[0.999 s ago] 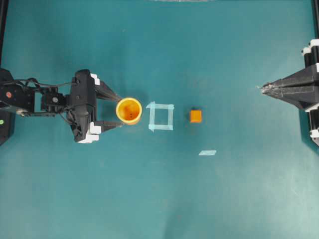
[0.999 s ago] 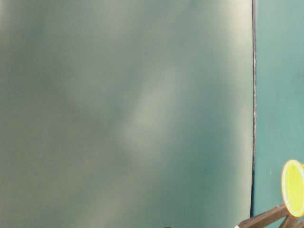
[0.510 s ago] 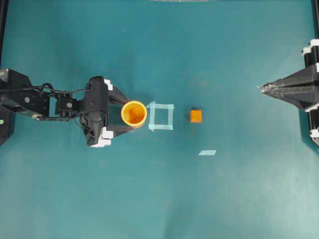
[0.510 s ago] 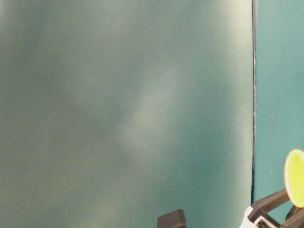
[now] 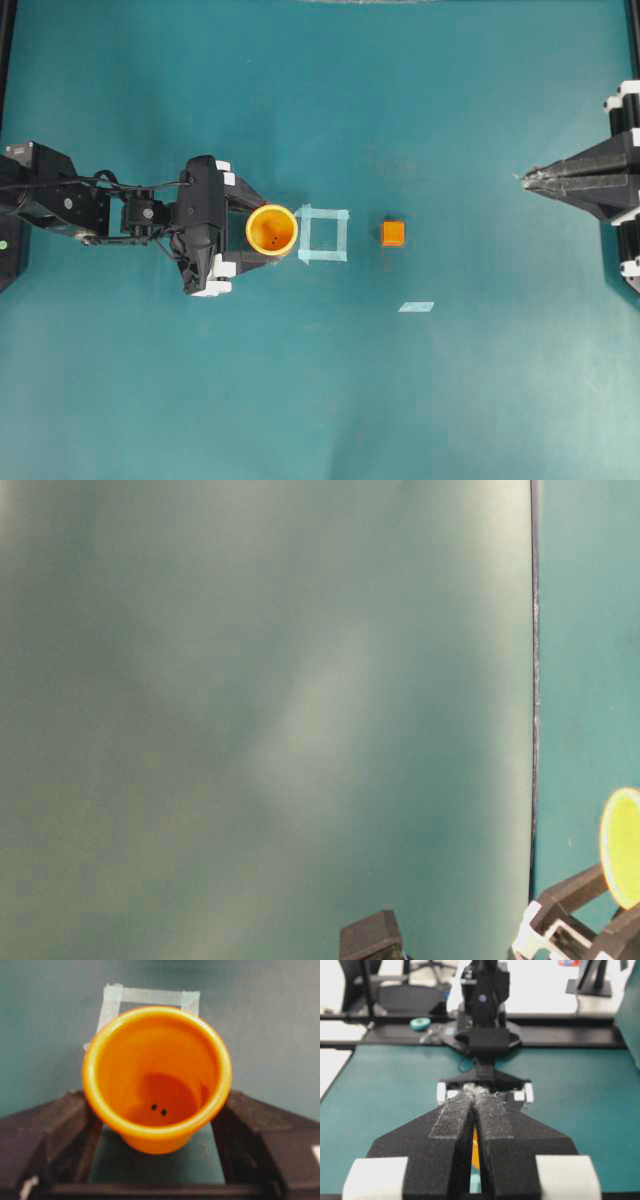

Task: Move the cup backward with left arm.
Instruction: 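Close the left gripper on the orange cup's side, then slide the held orange cup backward toward the table's far edge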

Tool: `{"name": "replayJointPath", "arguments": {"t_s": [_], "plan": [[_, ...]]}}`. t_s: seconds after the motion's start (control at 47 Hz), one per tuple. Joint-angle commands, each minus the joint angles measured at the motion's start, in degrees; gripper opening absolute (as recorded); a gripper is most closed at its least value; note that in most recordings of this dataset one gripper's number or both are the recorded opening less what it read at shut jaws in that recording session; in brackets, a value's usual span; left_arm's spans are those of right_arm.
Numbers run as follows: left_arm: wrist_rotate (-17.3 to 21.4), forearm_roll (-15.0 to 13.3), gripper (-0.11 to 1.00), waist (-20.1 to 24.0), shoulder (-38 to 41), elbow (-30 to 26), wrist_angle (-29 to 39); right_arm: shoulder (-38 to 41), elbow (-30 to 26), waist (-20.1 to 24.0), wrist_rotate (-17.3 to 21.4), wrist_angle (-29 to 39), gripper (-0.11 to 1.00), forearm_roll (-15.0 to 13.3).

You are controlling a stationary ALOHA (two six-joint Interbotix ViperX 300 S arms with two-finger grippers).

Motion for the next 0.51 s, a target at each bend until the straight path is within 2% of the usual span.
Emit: {"name": "replayJointPath", "arguments": {"t_s": [0.0, 0.489], "plan": [[0.4, 0.0, 0.65, -0.2, -0.7, -0.5, -0.6, 0.3, -1.8, 0.1, 0.0, -0.2, 0.00, 0.1], [0.9, 0.0, 0.64, 1.1, -1.1, 0.1, -3.3, 0.4, -2.0, 0.1, 0.2, -0.1, 0.00, 0.1]]}}
